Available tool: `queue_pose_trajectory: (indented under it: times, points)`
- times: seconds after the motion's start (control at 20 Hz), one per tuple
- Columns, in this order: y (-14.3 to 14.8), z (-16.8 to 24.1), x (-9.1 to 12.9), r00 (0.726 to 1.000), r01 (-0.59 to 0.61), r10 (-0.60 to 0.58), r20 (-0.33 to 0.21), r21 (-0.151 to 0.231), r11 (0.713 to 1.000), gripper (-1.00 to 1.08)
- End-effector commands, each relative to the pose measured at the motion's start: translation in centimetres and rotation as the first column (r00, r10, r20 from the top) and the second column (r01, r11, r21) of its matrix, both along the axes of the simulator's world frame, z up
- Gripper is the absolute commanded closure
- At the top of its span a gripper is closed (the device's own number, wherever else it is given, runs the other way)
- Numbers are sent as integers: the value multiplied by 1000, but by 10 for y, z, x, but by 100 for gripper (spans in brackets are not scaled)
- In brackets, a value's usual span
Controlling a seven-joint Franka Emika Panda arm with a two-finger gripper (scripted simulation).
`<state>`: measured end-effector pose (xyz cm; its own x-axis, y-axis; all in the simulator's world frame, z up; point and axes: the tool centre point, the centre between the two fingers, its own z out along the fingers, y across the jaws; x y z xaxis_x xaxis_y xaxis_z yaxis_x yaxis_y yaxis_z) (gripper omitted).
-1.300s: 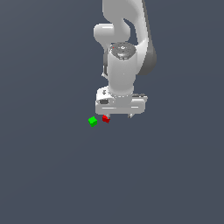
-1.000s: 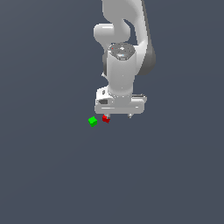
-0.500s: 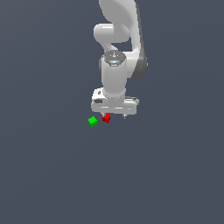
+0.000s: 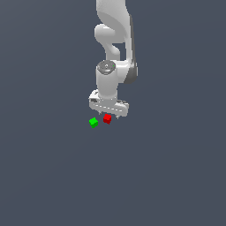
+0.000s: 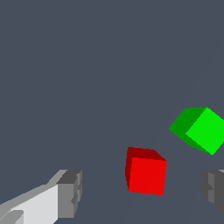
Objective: Stack the red cube on top of the green cube.
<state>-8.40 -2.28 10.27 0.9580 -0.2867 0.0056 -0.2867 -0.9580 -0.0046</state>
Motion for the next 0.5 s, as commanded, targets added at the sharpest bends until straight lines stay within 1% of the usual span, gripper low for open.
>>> queue_pose_trajectory:
  times: [0.0, 0.25, 0.45]
  points:
    - [-5, -11, -12, 999, 41, -41, -2, -2, 999, -92]
    - [-11, -27, -28, 996, 93, -93, -5, -3, 996, -92]
    - [-13, -32, -33, 994, 110, -110, -7, -4, 994, -92]
